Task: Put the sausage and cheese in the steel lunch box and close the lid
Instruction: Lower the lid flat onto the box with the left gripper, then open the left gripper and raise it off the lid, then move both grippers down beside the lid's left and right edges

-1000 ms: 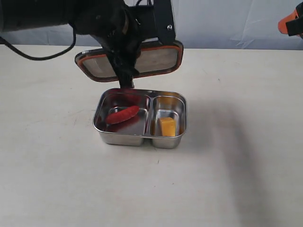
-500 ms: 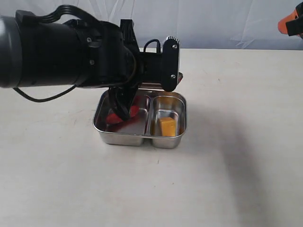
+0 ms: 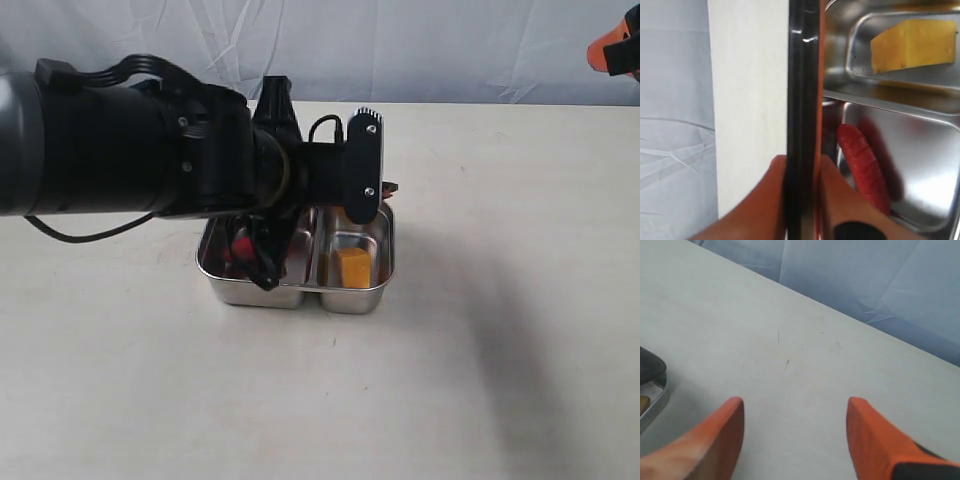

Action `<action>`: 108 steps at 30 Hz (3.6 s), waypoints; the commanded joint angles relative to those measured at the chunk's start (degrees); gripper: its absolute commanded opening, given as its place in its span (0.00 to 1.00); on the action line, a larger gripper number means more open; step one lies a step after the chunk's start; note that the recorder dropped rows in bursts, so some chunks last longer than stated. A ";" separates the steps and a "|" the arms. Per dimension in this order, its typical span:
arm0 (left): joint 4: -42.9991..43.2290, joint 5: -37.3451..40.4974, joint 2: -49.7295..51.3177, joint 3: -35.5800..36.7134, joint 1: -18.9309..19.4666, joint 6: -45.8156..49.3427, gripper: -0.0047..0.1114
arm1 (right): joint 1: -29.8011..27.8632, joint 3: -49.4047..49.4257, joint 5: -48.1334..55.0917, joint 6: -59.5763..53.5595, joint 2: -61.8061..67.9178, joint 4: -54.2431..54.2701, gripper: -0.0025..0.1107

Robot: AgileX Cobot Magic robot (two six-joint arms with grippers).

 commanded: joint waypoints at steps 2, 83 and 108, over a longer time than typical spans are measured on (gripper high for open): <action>-7.03 -3.05 -0.05 2.50 -0.37 -0.79 0.04 | -0.32 -0.31 -0.77 0.02 -0.25 -0.31 0.53; -30.69 11.82 -13.29 3.16 14.22 -13.96 0.04 | 0.62 7.10 12.84 4.19 5.56 19.05 0.01; -72.40 17.61 0.93 3.16 36.86 18.14 0.04 | 17.30 9.83 15.29 4.22 27.12 23.47 0.01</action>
